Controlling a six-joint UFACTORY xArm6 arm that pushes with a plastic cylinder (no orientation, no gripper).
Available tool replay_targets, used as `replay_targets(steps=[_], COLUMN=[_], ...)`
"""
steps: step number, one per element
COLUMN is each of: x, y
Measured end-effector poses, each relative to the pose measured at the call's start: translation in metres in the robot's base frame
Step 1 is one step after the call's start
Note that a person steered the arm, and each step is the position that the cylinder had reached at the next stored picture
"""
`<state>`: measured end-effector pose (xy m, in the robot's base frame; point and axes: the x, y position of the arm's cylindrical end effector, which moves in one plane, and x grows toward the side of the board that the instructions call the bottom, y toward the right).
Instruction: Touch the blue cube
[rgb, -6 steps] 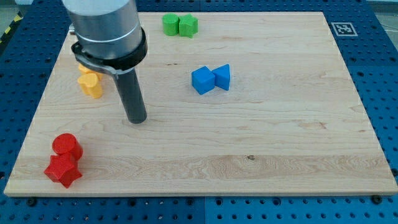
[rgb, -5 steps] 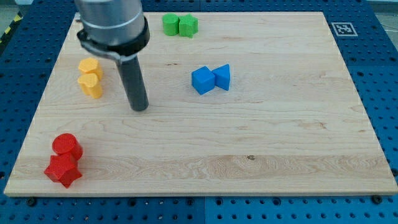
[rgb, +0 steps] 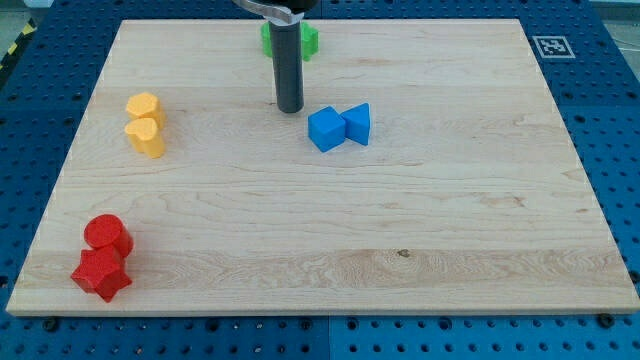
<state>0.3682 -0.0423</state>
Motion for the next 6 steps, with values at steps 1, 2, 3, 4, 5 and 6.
replay_targets(steps=[1, 2, 3, 4, 5, 6], x=[0.0, 0.0, 0.0, 0.0, 0.0, 0.0], y=[0.0, 0.0, 0.004, 0.013, 0.018, 0.023])
